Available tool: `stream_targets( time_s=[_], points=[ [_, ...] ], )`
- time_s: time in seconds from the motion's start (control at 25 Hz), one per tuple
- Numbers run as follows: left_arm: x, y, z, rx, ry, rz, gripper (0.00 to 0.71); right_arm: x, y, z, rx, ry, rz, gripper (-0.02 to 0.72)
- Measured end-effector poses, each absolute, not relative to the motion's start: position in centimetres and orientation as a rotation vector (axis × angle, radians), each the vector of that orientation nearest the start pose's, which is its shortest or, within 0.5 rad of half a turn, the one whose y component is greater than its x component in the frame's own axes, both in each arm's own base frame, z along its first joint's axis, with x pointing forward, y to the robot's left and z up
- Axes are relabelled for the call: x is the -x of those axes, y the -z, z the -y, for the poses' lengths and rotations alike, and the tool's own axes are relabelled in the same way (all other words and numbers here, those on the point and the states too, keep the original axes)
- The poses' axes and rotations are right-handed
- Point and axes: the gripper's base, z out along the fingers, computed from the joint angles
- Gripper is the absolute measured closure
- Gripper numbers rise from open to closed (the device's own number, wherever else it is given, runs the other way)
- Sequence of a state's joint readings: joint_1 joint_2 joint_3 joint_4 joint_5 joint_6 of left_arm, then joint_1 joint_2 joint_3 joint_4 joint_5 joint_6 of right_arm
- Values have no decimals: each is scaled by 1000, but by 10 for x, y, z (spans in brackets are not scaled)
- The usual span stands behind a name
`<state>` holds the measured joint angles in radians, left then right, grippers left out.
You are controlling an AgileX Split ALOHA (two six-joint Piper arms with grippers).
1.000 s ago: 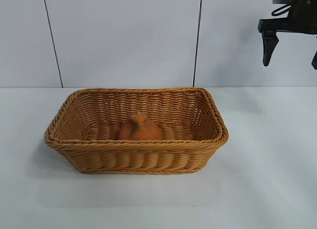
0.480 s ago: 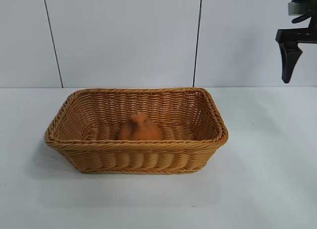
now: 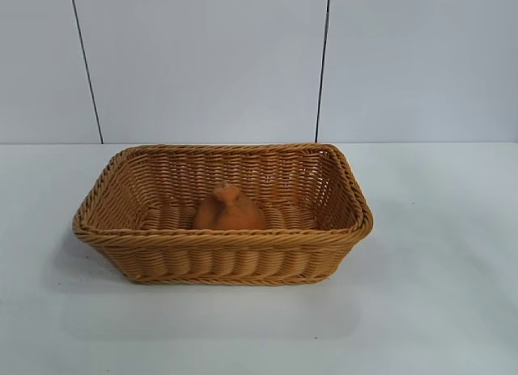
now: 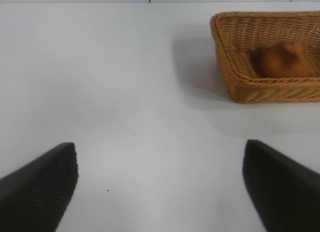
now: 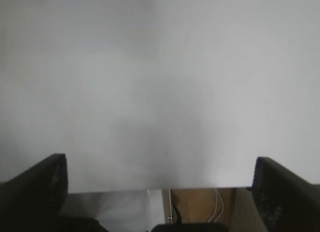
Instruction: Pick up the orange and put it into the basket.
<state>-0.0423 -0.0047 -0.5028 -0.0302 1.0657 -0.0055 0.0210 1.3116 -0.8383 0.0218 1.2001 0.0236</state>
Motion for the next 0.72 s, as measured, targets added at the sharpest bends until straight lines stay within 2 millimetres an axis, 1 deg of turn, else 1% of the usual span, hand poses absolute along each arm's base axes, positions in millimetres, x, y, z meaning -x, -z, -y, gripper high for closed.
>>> stream_targets(
  time_s=[0.04,0.16,0.28,0.48,0.64,0.72],
  points=[
    [6,-278,2,-39,66,-2042,71,-192,-239,-6,-19,-37,-3145,10],
    [6,-278,2,-39,66,-2042,71,-154,-225,-6,-25,-48,-3120,10],
    [6,-278,2,-39,66,-2042,71,-125,-218,-6,-33,-66,-3008,10],
    [6,-278,2,-39,66,-2042,71,-102,-243,-7,-26,-96,-2728,10],
    [6,-278,2,-39,66,-2042,71,-86,-255,-7,-19,-99,-2601,10],
    [6,-278,2,-39,66,-2042,71,-82,-257,-7,-18,-99,-2570,10]
  ],
)
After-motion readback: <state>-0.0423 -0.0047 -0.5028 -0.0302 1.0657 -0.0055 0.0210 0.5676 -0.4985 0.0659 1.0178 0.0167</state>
